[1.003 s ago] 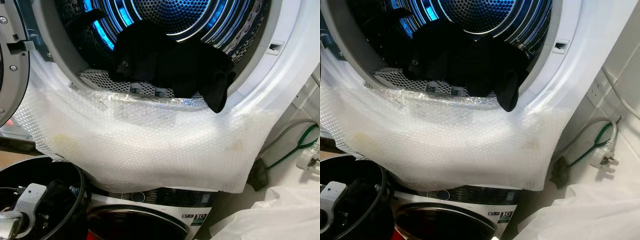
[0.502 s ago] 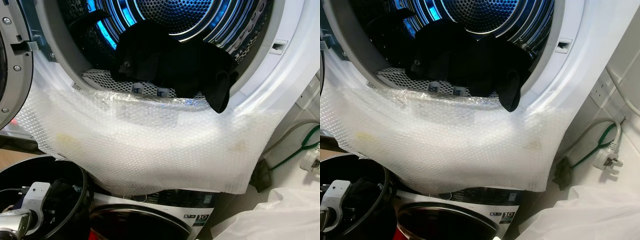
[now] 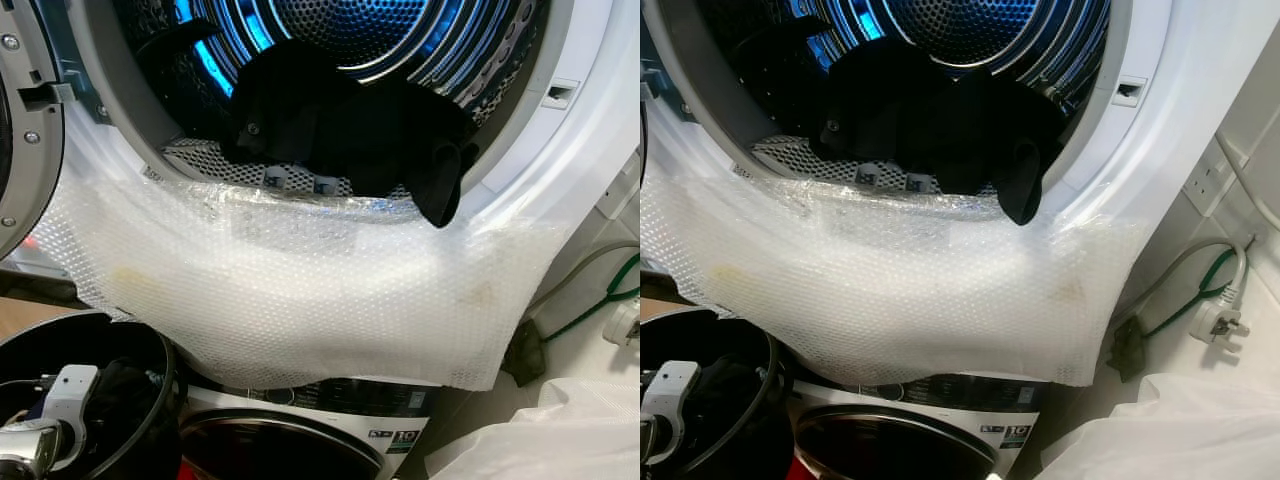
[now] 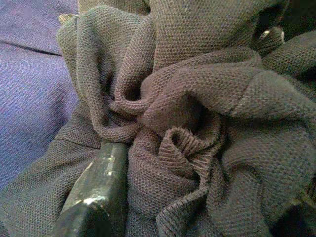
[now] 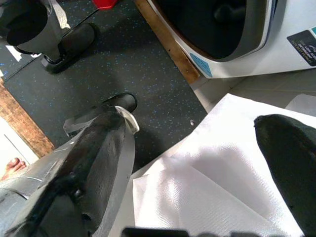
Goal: Clothes washing
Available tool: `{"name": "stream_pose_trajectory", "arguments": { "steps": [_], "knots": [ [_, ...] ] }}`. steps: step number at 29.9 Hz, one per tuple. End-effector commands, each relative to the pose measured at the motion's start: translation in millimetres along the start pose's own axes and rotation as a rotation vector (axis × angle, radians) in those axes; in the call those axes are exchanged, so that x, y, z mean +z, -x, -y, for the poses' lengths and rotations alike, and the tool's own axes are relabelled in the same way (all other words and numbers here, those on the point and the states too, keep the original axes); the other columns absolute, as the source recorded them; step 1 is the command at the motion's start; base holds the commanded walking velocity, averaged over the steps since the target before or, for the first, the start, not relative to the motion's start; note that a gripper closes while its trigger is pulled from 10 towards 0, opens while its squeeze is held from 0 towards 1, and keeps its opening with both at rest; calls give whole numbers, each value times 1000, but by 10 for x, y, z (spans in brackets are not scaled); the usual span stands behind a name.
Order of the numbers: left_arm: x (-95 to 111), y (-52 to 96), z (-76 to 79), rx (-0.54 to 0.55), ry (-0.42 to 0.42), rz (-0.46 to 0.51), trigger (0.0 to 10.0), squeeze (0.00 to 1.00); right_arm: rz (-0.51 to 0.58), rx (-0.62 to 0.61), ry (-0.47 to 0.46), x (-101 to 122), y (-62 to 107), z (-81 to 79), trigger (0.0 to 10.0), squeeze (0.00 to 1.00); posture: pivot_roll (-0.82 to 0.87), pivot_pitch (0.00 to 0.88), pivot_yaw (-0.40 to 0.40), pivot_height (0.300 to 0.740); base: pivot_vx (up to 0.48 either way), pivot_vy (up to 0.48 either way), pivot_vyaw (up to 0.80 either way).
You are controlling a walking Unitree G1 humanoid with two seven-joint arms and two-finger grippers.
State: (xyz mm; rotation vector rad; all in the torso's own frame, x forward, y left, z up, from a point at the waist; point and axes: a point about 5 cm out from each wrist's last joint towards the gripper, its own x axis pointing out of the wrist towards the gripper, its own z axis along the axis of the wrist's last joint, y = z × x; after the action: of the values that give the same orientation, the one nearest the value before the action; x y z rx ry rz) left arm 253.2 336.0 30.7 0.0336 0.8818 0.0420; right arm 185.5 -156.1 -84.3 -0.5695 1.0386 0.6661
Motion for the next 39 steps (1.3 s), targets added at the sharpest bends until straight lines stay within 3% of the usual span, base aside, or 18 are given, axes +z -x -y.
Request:
{"name": "stream_pose_trajectory", "arguments": {
  "steps": [1,22,39],
  "knots": [
    [-100,-49,83,-27,28,-37,0,0,-2,-4,-15,12,1,17,10000,0,171,0,-126,740,0,0,0],
    [-81,-49,84,-25,34,-15,0,0,-2,4,-24,4,-9,-26,10000,0,170,0,-111,740,0,0,0],
    [-76,-74,124,14,101,42,0,0,2,22,-4,35,-24,-75,10000,0,194,0,-112,740,0,0,0]
  ]
}}
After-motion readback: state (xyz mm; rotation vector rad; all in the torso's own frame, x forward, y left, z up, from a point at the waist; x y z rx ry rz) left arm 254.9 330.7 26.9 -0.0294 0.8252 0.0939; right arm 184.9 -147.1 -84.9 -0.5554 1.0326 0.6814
